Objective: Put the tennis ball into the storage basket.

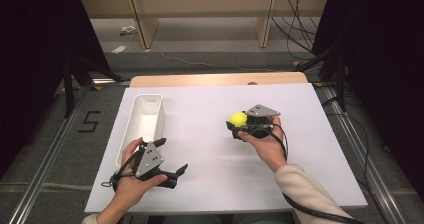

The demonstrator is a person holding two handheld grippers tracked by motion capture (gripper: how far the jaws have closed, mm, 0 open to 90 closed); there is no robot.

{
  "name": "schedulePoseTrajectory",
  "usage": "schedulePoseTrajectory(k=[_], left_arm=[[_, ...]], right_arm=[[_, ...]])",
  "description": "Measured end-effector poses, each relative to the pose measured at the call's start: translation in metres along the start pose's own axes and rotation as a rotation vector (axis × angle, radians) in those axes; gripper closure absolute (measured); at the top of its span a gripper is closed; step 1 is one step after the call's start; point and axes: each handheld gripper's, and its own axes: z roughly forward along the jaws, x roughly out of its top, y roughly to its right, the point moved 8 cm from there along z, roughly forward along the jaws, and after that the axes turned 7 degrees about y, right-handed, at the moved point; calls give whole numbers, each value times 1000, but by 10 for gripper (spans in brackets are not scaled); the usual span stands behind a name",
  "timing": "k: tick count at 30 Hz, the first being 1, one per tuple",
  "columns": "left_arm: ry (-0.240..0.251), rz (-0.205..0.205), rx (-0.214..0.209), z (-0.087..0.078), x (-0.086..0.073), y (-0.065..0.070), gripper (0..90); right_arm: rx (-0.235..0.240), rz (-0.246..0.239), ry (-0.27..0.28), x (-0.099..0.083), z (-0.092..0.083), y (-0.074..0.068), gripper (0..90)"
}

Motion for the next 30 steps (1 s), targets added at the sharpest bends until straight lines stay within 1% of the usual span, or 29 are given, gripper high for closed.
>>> schedulePoseTrajectory(k=[7,30], left_arm=[[1,1,0,0,0,0,0],[-1,0,-1,0,0,0,0]], right_arm=[[9,7,2,1,0,-3,273],[42,-1,13,5,2,-18,273]])
